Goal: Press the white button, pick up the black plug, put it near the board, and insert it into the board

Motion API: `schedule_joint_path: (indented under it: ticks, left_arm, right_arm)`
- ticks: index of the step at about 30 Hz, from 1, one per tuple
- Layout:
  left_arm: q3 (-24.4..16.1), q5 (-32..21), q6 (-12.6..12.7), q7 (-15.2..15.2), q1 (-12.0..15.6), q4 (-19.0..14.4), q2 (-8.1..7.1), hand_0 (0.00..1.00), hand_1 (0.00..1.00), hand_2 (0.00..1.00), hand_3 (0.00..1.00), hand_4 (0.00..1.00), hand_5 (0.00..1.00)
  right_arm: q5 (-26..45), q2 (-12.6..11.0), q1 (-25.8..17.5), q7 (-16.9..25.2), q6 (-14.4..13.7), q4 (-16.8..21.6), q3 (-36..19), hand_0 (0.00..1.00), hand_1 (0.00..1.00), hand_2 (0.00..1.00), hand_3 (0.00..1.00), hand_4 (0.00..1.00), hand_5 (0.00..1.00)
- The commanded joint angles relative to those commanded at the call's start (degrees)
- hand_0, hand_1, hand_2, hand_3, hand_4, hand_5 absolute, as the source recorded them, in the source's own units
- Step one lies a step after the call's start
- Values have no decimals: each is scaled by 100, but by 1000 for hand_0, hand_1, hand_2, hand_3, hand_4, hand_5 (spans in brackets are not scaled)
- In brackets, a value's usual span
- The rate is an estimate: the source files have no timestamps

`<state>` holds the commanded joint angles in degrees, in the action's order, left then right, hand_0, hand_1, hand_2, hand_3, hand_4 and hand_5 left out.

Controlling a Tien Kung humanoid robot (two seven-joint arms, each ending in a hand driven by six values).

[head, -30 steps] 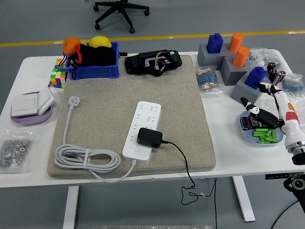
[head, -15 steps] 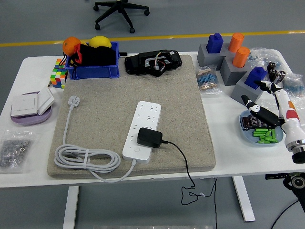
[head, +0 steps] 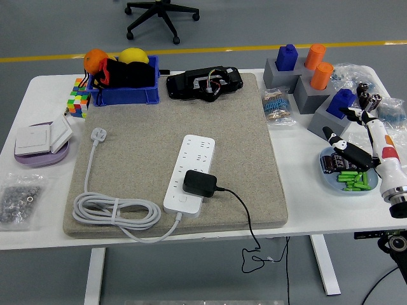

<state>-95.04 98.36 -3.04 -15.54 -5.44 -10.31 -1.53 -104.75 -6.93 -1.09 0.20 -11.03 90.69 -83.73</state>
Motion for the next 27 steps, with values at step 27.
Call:
schedule_joint_path:
  ticks: [27]
  left_arm:
    - [-31, 21, 3, -16, -29, 0, -9, 626, 631, 639, 694, 587, 373]
  right_arm:
    - [-5, 9, 40, -14, -8, 4, -21, 883, 811, 804, 748, 818, 551]
